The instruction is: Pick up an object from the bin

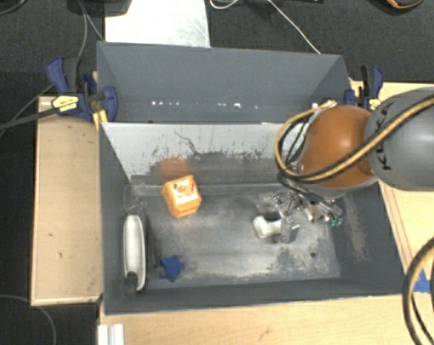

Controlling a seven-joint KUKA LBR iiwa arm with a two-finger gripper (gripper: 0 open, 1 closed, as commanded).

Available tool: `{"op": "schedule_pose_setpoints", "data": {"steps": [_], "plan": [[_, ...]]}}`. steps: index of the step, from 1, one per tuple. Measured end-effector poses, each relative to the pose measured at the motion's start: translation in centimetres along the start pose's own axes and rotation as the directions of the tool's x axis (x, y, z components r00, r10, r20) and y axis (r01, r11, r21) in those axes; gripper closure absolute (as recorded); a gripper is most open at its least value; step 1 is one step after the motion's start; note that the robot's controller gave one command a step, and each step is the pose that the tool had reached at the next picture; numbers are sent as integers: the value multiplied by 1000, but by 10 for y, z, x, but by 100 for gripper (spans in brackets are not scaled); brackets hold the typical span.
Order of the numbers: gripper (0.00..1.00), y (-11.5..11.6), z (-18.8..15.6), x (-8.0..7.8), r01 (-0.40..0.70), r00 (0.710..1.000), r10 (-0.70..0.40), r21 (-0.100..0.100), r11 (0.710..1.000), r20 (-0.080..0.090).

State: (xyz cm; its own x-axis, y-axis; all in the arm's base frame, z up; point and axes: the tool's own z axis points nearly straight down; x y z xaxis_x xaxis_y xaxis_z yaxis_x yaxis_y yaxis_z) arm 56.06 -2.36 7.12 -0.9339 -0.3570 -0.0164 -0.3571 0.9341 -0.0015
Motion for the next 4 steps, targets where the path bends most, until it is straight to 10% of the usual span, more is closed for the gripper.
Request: {"op": "schedule_pose_setpoints", "data": {"steps": [3, 4], "plan": [[100, 3, -2, 3, 15, 1000, -15, 0, 1000, 1], [100, -2, -59, -2, 22, 1000, -22, -2, 1000, -2]]}}
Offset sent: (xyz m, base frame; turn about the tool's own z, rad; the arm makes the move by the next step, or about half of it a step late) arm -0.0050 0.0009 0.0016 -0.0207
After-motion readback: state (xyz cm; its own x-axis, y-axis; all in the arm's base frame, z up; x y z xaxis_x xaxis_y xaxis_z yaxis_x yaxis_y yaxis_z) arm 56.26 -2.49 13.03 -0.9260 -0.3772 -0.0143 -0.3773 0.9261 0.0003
